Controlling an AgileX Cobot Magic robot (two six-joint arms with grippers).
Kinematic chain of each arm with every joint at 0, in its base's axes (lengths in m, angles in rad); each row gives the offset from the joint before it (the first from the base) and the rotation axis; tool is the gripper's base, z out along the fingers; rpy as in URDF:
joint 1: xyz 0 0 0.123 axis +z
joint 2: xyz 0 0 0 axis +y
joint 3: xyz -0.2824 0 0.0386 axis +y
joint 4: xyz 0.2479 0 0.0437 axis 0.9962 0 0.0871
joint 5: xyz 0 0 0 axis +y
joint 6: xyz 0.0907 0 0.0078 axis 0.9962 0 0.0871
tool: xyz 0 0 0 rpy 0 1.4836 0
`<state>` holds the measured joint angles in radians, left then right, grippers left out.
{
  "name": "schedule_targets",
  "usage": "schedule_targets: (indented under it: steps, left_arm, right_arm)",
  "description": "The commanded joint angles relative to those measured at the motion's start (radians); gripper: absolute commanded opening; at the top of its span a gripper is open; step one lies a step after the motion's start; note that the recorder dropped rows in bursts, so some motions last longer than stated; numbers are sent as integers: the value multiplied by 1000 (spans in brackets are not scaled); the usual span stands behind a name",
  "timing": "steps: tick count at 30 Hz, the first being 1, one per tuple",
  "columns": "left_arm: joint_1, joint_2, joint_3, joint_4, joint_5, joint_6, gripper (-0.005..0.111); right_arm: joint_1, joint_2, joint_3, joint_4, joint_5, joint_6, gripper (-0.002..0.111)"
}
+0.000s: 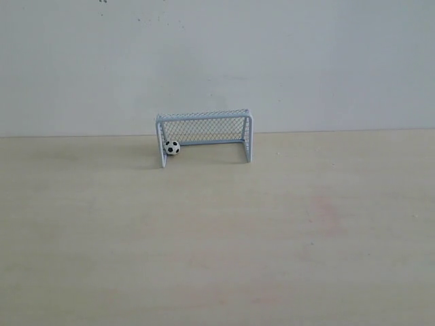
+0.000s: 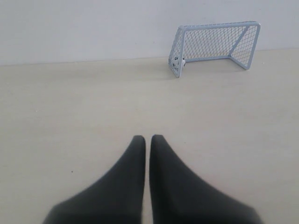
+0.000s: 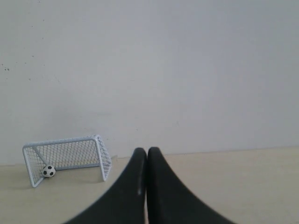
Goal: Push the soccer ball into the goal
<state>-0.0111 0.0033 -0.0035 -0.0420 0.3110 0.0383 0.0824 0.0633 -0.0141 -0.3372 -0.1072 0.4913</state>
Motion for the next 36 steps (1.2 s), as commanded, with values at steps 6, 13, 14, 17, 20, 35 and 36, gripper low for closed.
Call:
schedule_targets:
  steps: [6, 13, 14, 17, 20, 35, 36]
  left_arm:
    - [3, -3, 3, 2, -3, 7, 4]
    - [3, -3, 3, 2, -3, 7, 4]
    - [3, -3, 3, 2, -3, 7, 4]
    - [3, -3, 3, 2, -3, 7, 4]
    - [3, -3, 3, 2, -3, 7, 4]
    - [3, -3, 3, 2, -3, 7, 4]
    - [3, -3, 3, 2, -3, 7, 4]
  right_arm:
    - [-3, -63, 14, 16, 67, -2, 0]
    - [-3, -63, 14, 18, 82, -11, 0]
    - [-3, -63, 14, 18, 82, -11, 0]
    - [-3, -63, 14, 47, 91, -63, 0]
    - [-3, -63, 14, 180, 142, -198, 0]
    - [-3, -63, 14, 322, 381, -371, 0]
    - [-3, -63, 14, 327, 385, -371, 0]
